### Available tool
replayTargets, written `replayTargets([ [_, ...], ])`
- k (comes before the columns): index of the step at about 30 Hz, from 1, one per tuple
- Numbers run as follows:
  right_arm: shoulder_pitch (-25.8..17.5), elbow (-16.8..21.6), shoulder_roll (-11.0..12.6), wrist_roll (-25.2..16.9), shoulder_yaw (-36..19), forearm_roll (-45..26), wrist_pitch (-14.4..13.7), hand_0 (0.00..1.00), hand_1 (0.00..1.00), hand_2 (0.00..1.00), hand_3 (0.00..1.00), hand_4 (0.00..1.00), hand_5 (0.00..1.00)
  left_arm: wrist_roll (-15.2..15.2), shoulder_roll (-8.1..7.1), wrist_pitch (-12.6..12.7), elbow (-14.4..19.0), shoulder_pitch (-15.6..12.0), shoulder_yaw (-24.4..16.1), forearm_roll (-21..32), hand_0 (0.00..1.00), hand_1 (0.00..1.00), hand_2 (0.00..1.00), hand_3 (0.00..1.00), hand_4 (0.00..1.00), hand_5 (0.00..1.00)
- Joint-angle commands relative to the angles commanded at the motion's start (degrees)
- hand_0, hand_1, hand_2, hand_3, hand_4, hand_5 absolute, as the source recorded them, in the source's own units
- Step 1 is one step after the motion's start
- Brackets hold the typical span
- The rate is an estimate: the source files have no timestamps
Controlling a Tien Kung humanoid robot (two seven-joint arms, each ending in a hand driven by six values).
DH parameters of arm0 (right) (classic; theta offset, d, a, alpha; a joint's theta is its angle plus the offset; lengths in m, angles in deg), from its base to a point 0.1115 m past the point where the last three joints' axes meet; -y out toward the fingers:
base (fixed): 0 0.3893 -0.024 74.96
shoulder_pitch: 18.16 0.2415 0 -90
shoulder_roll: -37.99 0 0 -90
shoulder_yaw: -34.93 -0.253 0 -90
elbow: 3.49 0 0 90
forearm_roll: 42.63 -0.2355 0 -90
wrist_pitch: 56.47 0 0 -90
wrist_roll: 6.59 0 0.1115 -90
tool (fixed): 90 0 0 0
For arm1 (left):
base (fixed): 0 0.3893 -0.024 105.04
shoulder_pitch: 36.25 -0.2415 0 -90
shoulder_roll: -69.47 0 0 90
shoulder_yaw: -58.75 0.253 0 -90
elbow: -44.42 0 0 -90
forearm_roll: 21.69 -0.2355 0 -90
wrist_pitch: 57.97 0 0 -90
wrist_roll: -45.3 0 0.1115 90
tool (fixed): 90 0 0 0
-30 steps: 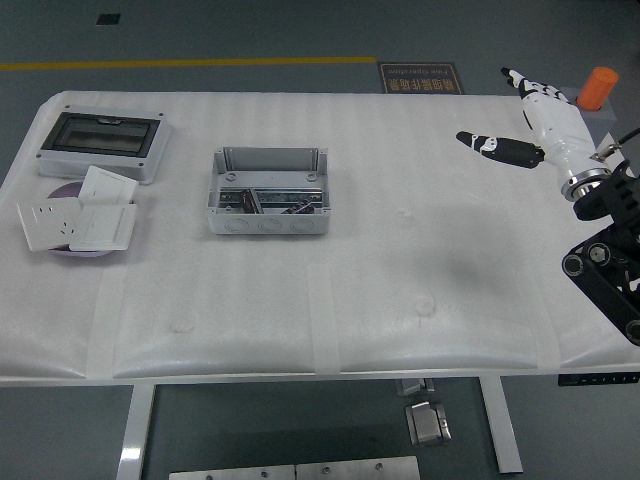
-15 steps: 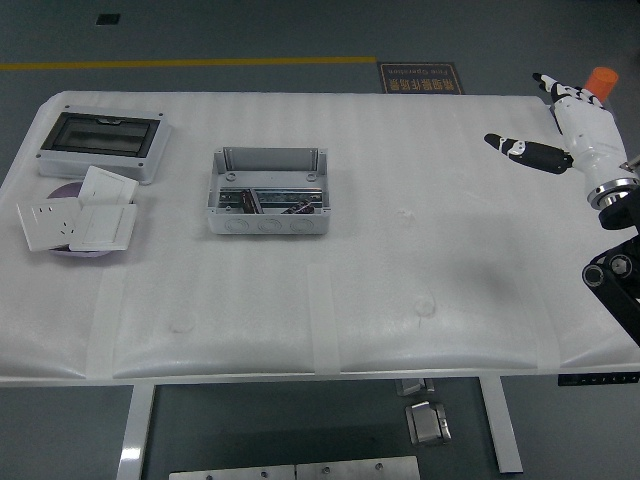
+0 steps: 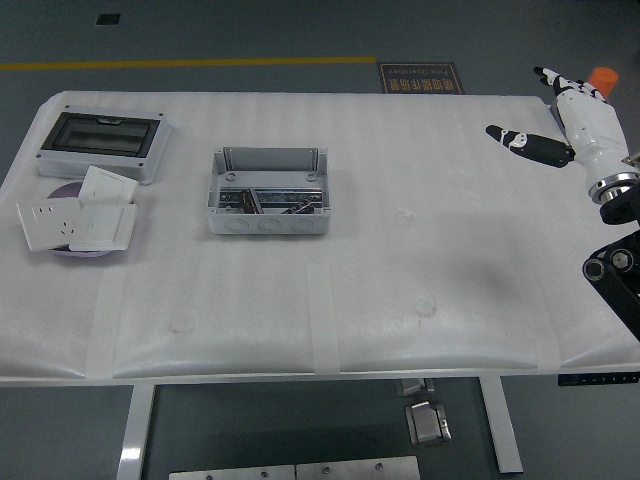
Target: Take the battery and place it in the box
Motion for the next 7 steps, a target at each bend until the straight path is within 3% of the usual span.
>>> replayTargets([
  [7, -0.16, 0.16, 0.23, 0.10, -0.72, 0.61, 0.02, 0.998, 0.916, 0.887, 0.933, 0.998, 0.717, 0.14, -0.19, -0.05, 0.02, 0.25, -0.19, -0.44, 0.591, 0.616, 0.512, 0.617, 0.523, 0.461],
])
